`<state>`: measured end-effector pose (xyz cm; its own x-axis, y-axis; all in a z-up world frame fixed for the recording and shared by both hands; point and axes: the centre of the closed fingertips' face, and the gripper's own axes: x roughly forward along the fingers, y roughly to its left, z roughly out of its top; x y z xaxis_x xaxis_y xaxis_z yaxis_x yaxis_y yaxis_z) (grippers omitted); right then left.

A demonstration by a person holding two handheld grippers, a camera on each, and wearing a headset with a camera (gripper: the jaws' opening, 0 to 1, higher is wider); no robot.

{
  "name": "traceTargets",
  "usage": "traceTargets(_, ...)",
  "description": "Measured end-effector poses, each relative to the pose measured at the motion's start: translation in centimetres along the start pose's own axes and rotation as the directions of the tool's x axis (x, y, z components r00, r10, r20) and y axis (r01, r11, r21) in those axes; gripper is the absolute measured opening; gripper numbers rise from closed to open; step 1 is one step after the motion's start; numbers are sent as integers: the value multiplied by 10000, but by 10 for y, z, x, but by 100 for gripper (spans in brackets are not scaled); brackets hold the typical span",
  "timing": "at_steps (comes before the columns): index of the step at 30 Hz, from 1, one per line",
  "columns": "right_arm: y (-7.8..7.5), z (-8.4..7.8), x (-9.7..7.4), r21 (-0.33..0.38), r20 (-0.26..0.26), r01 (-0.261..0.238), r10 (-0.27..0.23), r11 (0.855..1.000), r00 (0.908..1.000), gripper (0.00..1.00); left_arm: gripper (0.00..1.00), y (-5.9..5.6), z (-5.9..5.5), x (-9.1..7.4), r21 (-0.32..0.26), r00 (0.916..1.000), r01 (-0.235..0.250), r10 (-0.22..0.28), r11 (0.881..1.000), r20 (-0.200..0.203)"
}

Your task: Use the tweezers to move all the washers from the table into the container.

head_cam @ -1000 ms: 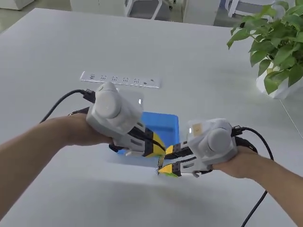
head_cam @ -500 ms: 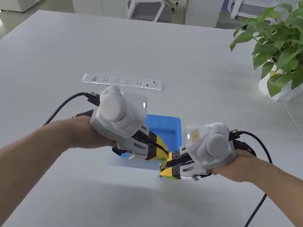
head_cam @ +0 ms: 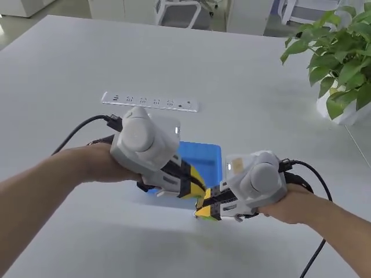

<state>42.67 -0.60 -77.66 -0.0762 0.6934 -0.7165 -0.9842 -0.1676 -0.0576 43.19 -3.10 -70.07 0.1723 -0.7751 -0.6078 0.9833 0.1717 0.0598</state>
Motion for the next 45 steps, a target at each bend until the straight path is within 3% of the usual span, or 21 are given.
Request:
traceTargets(7,0,0,0,30,-15,-14,14,10000,10000,8,22,2,-1,-12,-187,9998,-163,164,9997,61)
traceTargets(13,0,1,1,-30,-119,-6,5,10000,9999,8,34,1,-5,-23,-676,9988,-406,424,9969,251)
traceTargets(17,1,1,0,-106,-228,-19,17,9999,9997,8,36,0,-8,-32,-829,9973,-625,655,9946,339)
traceTargets(26,3,11,-5,-155,-136,-37,35,9999,9999,9,52,-7,-22,-51,-1697,9916,-1182,1255,9784,324)
traceTargets(33,5,21,-14,-181,-51,-48,47,9998,10000,9,63,-18,-31,-62,-2527,9850,-1534,1683,9553,380)
traceTargets(42,3,33,-28,-219,77,49,-48,9997,10000,9,82,-20,-31,-78,-3004,9708,-2058,2329,9314,571)
traceTargets(45,1,39,-33,-231,126,85,-82,9997,9999,9,84,-22,-31,-83,-2984,9688,-2136,2410,9302,579)
